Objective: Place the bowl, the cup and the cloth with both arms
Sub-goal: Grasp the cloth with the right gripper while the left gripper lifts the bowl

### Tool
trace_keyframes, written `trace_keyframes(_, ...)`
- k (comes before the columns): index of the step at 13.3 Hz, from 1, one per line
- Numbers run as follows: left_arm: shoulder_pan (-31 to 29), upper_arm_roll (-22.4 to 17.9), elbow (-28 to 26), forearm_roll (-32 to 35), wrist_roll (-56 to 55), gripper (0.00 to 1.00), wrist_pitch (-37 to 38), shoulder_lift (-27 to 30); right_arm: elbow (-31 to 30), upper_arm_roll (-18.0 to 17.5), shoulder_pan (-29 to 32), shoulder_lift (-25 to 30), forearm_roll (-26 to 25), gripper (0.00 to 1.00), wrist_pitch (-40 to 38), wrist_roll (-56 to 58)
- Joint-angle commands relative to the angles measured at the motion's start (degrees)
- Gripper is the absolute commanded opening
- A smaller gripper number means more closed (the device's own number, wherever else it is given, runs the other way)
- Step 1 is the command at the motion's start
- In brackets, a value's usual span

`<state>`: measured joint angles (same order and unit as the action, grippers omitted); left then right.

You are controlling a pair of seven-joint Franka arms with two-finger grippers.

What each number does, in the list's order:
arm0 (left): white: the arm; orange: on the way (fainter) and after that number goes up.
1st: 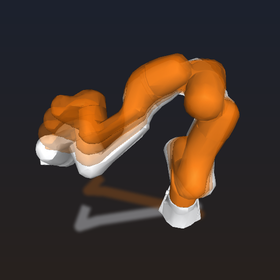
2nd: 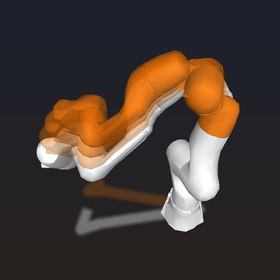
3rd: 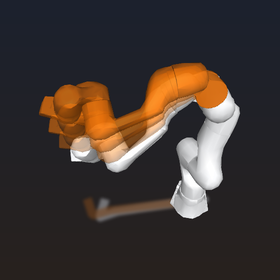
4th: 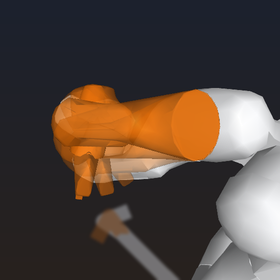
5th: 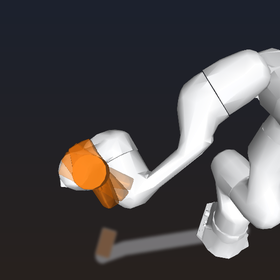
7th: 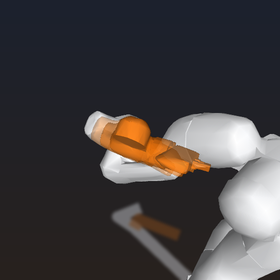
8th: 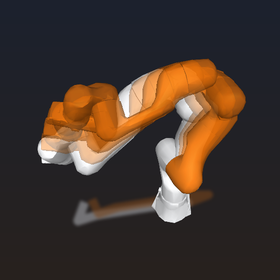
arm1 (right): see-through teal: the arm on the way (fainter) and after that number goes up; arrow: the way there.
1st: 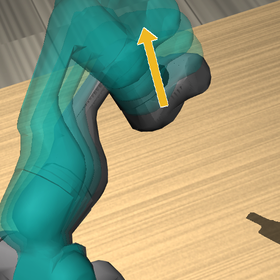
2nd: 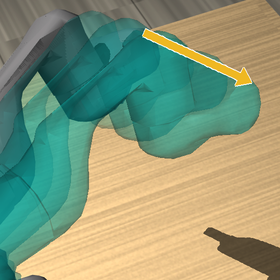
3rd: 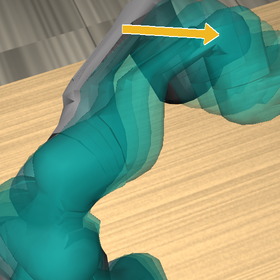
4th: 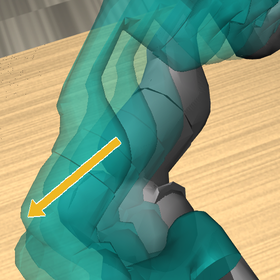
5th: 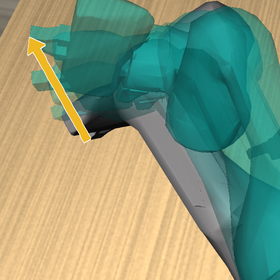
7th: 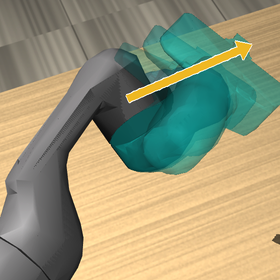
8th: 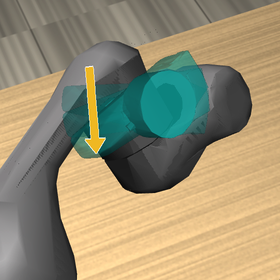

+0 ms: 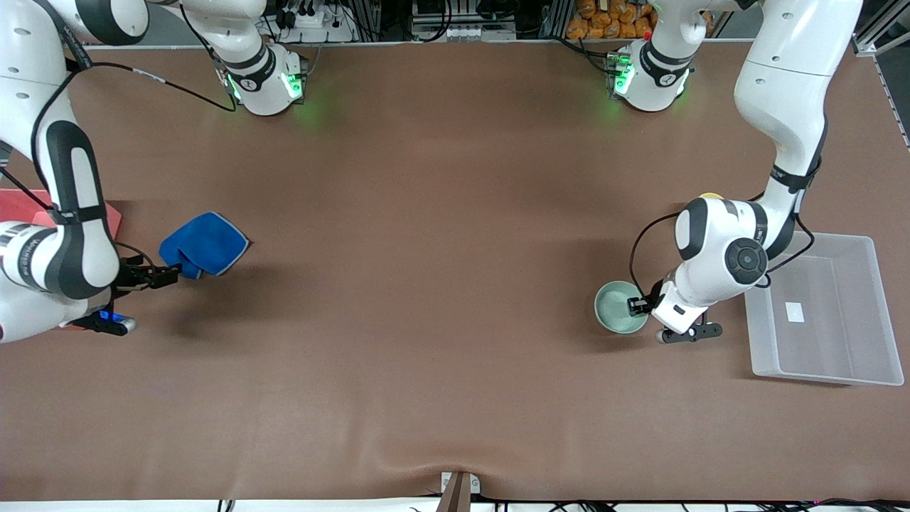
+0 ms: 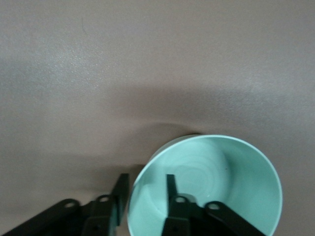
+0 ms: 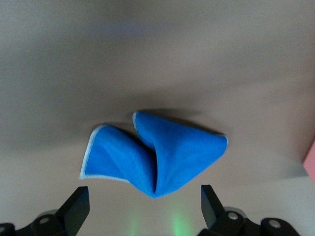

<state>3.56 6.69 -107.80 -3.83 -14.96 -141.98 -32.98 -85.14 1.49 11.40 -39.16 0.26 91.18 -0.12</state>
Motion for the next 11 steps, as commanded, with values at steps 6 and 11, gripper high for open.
trace_keyframes(6,-2.3,-1.0,5.6,-0.3,-1.7,0.00,7.7,4.8,-7.0,-0.4,0.0,-1.4,1.2,1.00,5.0,0.0)
trace_keyframes(11,-10.8,-1.6,15.4,-0.2,12.6,0.00,26.9,7.1,-10.1,-0.4,0.4,-2.1,1.2,1.00,11.6,0.0)
